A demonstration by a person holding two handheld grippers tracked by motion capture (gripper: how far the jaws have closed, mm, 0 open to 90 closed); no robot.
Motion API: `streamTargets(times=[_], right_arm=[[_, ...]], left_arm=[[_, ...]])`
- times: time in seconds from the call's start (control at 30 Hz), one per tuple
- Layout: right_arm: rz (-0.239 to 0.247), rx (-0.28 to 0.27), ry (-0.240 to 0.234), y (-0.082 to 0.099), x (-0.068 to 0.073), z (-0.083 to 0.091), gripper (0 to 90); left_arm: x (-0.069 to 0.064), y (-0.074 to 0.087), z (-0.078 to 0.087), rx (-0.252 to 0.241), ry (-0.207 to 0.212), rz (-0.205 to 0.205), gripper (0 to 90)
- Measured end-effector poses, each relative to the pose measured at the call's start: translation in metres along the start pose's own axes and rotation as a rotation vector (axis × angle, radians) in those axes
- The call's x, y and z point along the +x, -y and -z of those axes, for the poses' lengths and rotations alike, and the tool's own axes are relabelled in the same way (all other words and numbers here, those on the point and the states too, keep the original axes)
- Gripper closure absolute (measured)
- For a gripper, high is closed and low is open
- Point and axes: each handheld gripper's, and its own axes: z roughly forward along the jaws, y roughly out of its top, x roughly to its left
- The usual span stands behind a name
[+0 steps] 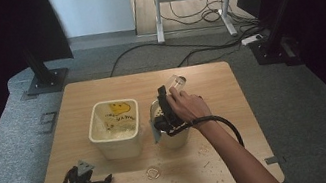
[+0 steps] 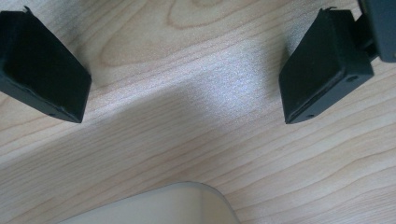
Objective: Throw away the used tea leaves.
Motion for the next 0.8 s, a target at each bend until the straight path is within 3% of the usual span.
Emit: streamTargets(times=[0.03,0.07,0.1,0.13,0.23,0.27,0.3,0.33,0.37,0.43,0.47,0.5,0.53,0.57,0.6,0.63,0.67,0.7,0.73,0.77,0.8], right_arm=[[-0.183,-0.026,-0.046,0.002,-0.004,0.001,33.2],[-0.183,-0.026,-0.046,0.002,-0.004,0.001,33.2],[-0.241,-0.032,-0.064,0.003,-0.006,0.001,33.0],[-0.337,-0.05,-0.092,0.005,-0.007,0.002,32.9],[-0.544,-0.098,-0.154,0.013,-0.013,0.003,32.6],[-0.633,-0.112,-0.178,0.017,-0.015,0.003,32.6],[-0.808,-0.146,-0.231,0.026,-0.018,0.004,32.4],[-0.899,-0.166,-0.259,0.031,-0.019,0.004,32.4],[-0.899,-0.166,-0.259,0.031,-0.019,0.004,32.4],[-1.062,-0.197,-0.306,0.04,-0.021,0.004,32.3],[-1.174,-0.224,-0.341,0.047,-0.021,0.003,32.4],[-1.343,-0.267,-0.391,0.057,-0.02,0.003,32.3],[-1.343,-0.267,-0.391,0.057,-0.02,0.003,32.3],[-1.396,-0.279,-0.408,0.061,-0.019,0.002,32.3],[-1.537,-0.327,-0.451,0.069,-0.017,0.003,32.4],[-1.574,-0.341,-0.461,0.071,-0.016,0.003,32.4],[-1.574,-0.341,-0.461,0.071,-0.016,0.003,32.4],[-1.659,-0.366,-0.492,0.076,-0.013,0.002,32.4],[-1.659,-0.366,-0.492,0.076,-0.013,0.002,32.4],[-1.717,-0.377,-0.511,0.078,-0.01,0.001,32.4],[-1.741,-0.383,-0.516,0.079,-0.009,0.001,32.5]], left_arm=[[0.0,0.0,0.0,0.0,0.0,-0.001,1.9],[0.0,0.0,0.0,0.0,0.0,-0.001,1.9],[0.0,0.0,0.0,0.0,0.0,0.0,1.9],[0.0,0.0,0.0,0.0,0.0,0.0,1.9],[0.0,0.0,0.0,-0.001,0.0,0.0,1.9],[0.0,0.0,0.0,-0.001,0.0,0.0,1.9],[0.0,0.0,0.0,-0.001,0.0,0.0,1.9],[0.0,0.0,0.0,-0.001,0.0,0.0,1.9],[0.0,0.0,0.0,-0.001,0.0,0.0,1.9],[0.0,0.0,0.0,-0.001,0.0,-0.001,1.9],[0.0,0.0,0.0,-0.001,0.0,-0.001,1.9],[0.0,0.0,0.0,-0.001,0.0,0.0,1.9],[0.0,0.0,0.0,-0.001,0.0,-0.001,1.9],[0.0,0.0,0.0,-0.001,0.0,-0.001,1.9],[0.0,0.0,0.0,-0.002,0.0,-0.001,2.0],[0.0,0.0,0.0,-0.001,0.0,-0.001,2.0],[0.0,0.0,0.0,-0.001,0.0,-0.001,2.0],[0.0,0.0,0.0,-0.001,0.001,-0.001,2.0],[0.0,0.0,0.0,-0.001,0.0,-0.002,2.0],[0.0,0.0,0.0,-0.001,0.001,-0.002,2.1],[0.0,0.0,0.0,-0.002,0.001,-0.002,2.2]])
